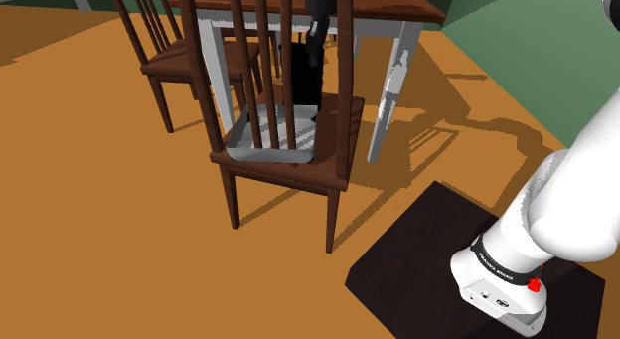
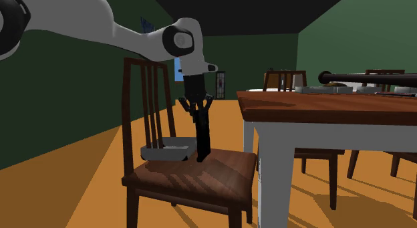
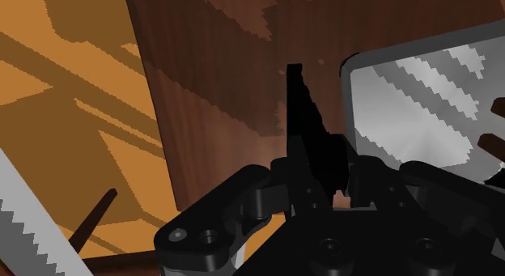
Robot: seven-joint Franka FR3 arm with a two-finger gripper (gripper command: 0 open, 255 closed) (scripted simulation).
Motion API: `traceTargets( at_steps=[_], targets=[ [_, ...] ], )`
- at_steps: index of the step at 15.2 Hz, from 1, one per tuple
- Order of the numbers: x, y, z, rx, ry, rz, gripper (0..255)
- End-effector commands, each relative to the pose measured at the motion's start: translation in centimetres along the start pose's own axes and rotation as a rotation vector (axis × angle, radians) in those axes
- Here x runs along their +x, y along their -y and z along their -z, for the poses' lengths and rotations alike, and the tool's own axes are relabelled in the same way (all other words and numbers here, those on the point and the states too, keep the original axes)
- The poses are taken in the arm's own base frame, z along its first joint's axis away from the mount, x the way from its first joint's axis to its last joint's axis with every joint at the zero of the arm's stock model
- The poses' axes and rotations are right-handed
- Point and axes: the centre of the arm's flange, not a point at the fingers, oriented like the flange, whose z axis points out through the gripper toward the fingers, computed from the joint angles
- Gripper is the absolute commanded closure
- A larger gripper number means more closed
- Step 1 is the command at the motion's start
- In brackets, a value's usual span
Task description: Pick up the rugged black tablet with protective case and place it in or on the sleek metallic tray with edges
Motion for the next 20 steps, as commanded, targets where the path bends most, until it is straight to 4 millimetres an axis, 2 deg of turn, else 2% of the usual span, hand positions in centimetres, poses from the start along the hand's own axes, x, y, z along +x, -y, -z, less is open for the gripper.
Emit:
traceTargets(
  at_steps=[1, 20],
  targets=[
    [0.1, -0.1, 0.9, 0.000, 0.000, 0.000, 255],
    [0.9, -0.7, 10.9, 0.000, 0.000, 0.000, 255]
  ],
)
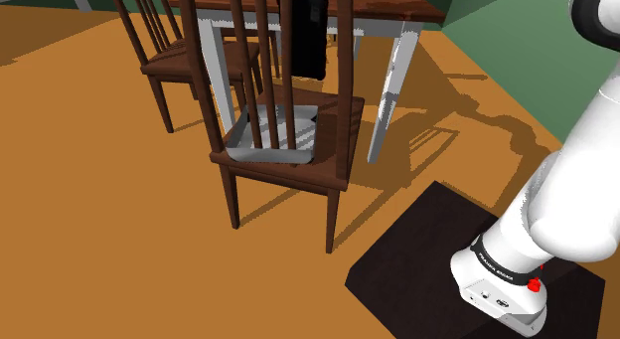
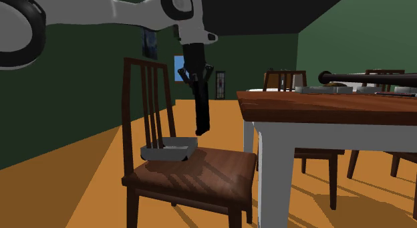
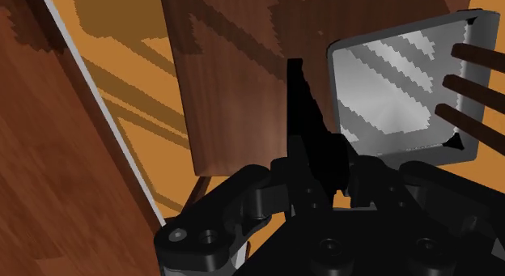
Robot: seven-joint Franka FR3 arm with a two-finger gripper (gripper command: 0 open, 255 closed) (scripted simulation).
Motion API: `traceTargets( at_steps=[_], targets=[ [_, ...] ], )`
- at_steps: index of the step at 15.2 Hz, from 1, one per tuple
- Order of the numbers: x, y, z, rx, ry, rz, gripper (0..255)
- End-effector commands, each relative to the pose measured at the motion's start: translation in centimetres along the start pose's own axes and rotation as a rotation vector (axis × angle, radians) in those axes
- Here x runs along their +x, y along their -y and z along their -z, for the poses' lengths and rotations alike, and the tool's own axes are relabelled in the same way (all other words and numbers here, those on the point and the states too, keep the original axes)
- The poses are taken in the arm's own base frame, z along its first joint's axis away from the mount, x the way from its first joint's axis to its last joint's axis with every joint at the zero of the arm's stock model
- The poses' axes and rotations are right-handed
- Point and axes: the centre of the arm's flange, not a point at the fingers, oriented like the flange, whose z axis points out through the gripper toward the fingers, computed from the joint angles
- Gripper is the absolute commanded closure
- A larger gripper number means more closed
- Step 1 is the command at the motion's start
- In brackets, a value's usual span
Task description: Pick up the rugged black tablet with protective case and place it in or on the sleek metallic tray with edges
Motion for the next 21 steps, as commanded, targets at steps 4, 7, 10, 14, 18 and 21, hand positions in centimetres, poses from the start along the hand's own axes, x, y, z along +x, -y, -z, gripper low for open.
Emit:
traceTargets(
  at_steps=[4, 7, 10, 14, 18, 21],
  targets=[
    [1.0, 3.3, 2.8, 0.000, 0.000, 0.000, 255],
    [1.9, 6.7, 4.6, 0.000, 0.000, 0.000, 255],
    [2.8, 10.1, 6.3, 0.000, 0.000, 0.000, 255],
    [4.0, 14.7, 8.7, 0.000, 0.000, 0.000, 255],
    [3.8, 14.8, 6.6, 0.000, 0.000, 0.000, 255],
    [3.7, 14.9, 5.0, 0.000, 0.000, 0.000, 255]
  ],
)
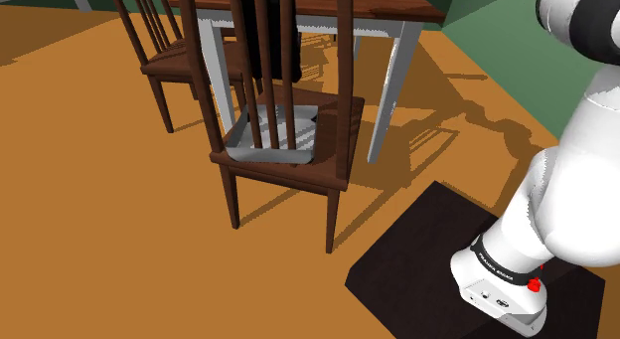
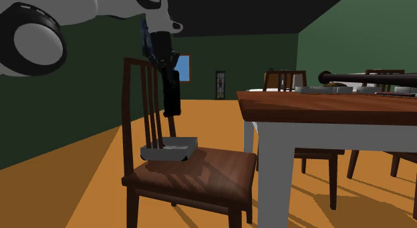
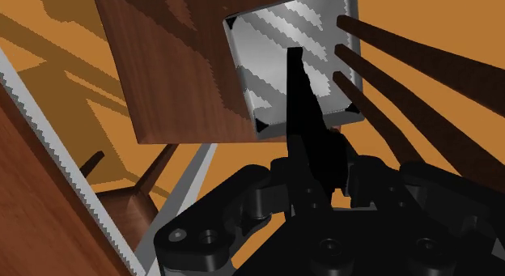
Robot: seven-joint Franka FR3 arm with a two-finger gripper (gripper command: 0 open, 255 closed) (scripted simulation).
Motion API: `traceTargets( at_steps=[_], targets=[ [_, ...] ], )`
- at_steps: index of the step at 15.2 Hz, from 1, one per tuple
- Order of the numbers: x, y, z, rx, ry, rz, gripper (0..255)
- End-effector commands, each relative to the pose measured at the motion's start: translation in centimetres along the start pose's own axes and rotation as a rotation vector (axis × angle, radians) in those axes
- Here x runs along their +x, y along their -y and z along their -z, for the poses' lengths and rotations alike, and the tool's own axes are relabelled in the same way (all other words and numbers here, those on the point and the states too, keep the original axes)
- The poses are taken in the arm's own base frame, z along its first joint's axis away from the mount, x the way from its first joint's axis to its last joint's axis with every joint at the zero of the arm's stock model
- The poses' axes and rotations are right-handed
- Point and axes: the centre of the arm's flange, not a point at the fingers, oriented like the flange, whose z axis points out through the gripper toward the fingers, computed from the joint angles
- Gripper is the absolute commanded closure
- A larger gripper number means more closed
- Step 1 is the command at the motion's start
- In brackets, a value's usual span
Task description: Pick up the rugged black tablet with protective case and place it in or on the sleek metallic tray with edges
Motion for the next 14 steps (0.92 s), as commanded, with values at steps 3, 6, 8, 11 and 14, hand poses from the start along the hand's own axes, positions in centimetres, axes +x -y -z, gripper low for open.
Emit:
traceTargets(
  at_steps=[3, 6, 8, 11, 14],
  targets=[
    [0.0, 0.3, -3.0, 0.004, 0.022, 0.005, 255],
    [-0.2, 0.4, -4.6, 0.004, 0.022, 0.005, 255],
    [-0.3, 0.5, -5.6, 0.004, 0.022, 0.005, 255],
    [-0.5, 0.6, -7.2, 0.004, 0.022, 0.005, 255],
    [-0.6, 0.7, -8.8, 0.004, 0.022, 0.005, 255]
  ],
)
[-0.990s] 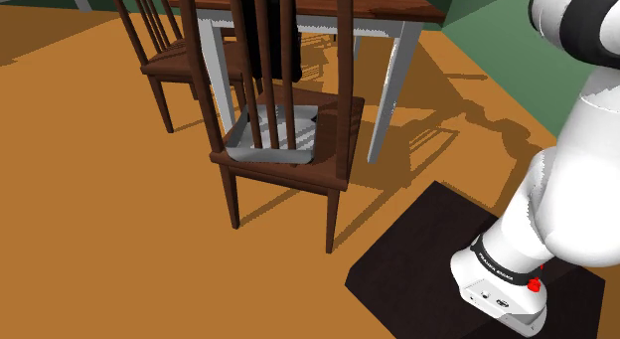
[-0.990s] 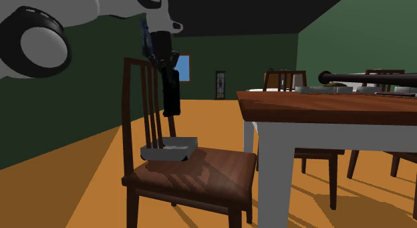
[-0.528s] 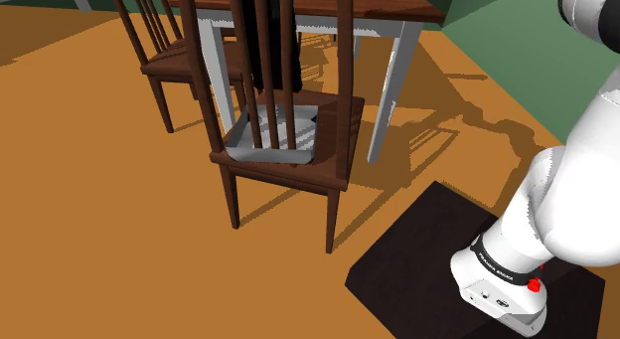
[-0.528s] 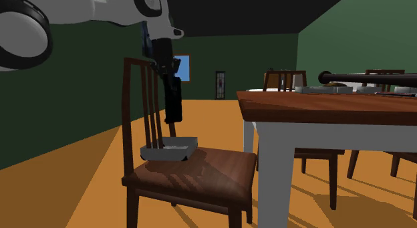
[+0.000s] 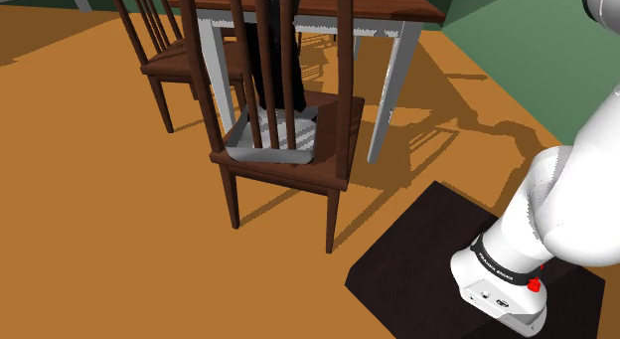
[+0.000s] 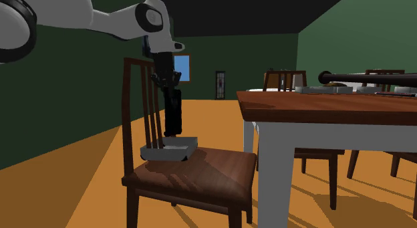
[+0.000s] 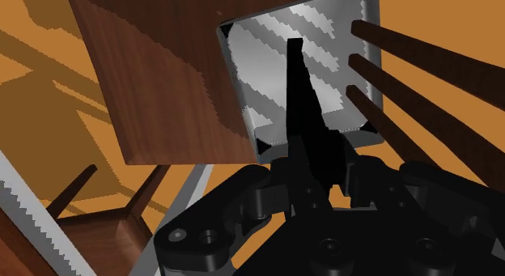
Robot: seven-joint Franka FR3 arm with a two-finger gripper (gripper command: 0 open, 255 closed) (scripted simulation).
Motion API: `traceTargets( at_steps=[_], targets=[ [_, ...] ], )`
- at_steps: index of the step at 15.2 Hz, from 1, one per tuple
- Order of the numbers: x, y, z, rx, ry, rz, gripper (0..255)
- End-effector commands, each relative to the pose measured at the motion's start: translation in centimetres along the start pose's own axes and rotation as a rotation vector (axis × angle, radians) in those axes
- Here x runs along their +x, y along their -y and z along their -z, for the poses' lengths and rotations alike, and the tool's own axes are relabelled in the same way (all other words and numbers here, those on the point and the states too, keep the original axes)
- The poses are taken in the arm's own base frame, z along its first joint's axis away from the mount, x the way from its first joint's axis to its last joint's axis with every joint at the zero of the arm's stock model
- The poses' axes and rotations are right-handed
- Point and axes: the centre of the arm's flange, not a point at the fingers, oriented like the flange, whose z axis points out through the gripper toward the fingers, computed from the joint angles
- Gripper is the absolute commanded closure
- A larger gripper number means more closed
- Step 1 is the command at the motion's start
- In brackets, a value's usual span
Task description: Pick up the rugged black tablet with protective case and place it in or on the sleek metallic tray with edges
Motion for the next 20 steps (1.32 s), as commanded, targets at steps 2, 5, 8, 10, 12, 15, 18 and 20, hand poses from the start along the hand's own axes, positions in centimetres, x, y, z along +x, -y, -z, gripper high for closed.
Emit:
traceTargets(
  at_steps=[2, 5, 8, 10, 12, 15, 18, 20],
  targets=[
    [0.0, 0.9, -2.4, 0.009, 0.014, 0.016, 255],
    [-0.1, 1.0, -3.9, 0.009, 0.014, 0.016, 255],
    [-0.2, 1.0, -4.3, 0.009, 0.014, 0.016, 255],
    [-0.2, 1.0, -4.3, 0.009, 0.014, 0.016, 255],
    [-0.2, 1.0, -4.3, 0.009, 0.014, 0.016, 255],
    [-0.1, 1.0, -4.4, 0.009, 0.014, 0.016, 0],
    [-0.4, 1.1, -4.6, 0.009, 0.014, 0.015, 0],
    [-0.2, 1.0, -4.3, 0.009, 0.014, 0.016, 0]
  ],
)
